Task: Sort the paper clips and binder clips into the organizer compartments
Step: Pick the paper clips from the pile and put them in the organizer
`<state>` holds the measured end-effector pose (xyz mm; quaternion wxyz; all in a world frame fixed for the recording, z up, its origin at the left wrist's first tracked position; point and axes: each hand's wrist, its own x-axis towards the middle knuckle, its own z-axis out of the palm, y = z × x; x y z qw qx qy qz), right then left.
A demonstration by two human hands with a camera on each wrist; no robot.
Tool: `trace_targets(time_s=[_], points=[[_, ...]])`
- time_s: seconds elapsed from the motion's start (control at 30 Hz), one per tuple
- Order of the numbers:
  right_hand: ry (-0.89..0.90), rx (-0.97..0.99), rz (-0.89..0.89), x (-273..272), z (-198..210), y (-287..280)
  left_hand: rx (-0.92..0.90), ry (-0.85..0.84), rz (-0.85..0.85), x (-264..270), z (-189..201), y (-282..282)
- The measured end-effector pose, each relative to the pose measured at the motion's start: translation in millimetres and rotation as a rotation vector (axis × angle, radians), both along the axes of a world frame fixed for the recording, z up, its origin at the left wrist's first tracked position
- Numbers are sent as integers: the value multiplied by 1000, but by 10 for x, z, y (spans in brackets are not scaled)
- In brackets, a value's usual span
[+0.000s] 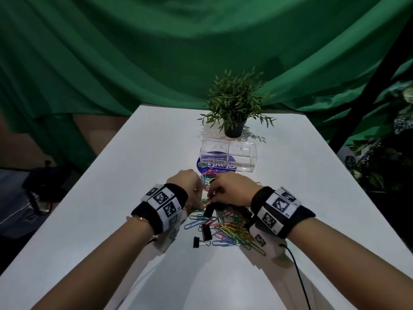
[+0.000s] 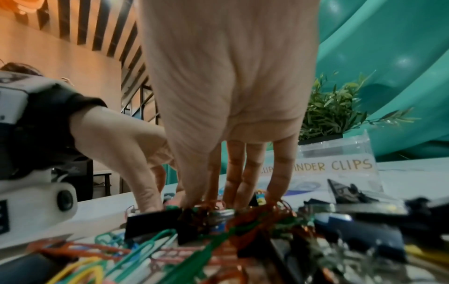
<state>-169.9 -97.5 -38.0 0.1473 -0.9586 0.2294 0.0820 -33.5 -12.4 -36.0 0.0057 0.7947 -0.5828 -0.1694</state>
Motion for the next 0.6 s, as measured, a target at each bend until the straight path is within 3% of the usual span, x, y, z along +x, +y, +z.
trace_targets(time_s=[0.17,0.23,0.37,0.53,0.6], points=[[-28,113,-23,-92,-11,-107,-19,-127,-69,13,-42,1],[-35,154,-8,-191,3,-173,-38,-105,-101,49,-60,-12],[-56,118,-28,-362,15,-233,-59,121,-103,115,-43,-43],[-52,19,-51,-463,32,-217,-239,314,16,219,64,-96],[-41,-27,-65,-432,46,-190,-297,482,71,254,130,-145]])
